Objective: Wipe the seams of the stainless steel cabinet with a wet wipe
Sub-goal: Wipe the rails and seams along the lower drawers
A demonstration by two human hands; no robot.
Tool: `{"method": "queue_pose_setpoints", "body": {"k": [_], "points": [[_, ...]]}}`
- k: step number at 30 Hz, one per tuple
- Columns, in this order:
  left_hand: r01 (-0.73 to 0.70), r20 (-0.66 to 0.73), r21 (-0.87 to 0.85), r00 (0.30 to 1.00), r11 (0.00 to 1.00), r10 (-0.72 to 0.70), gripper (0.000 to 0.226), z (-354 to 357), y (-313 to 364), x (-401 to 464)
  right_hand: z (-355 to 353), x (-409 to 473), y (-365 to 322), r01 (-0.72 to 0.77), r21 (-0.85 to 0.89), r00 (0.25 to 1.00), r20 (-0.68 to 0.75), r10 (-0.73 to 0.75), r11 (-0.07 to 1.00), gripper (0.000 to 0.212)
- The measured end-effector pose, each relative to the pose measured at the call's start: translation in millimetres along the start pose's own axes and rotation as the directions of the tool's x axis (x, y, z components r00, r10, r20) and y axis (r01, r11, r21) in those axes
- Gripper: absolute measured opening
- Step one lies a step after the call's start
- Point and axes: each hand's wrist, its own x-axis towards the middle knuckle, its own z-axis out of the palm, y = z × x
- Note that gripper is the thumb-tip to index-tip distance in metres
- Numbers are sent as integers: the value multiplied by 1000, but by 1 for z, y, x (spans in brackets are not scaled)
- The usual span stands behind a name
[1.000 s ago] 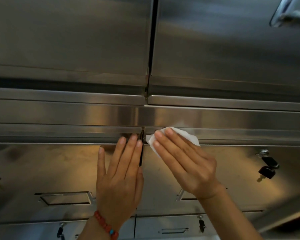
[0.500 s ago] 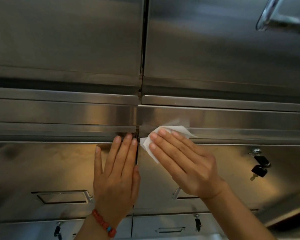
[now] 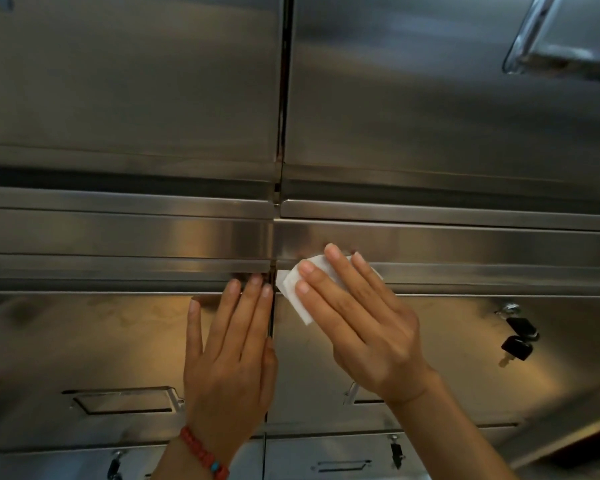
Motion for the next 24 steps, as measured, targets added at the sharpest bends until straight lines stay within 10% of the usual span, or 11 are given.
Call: {"method": "queue_pose_setpoints", "body": {"k": [24], "points": [[-15, -12, 37, 1000, 999, 16, 55, 3, -2, -2, -3, -1, 7, 80, -34, 996, 39, -79, 996, 27]]}}
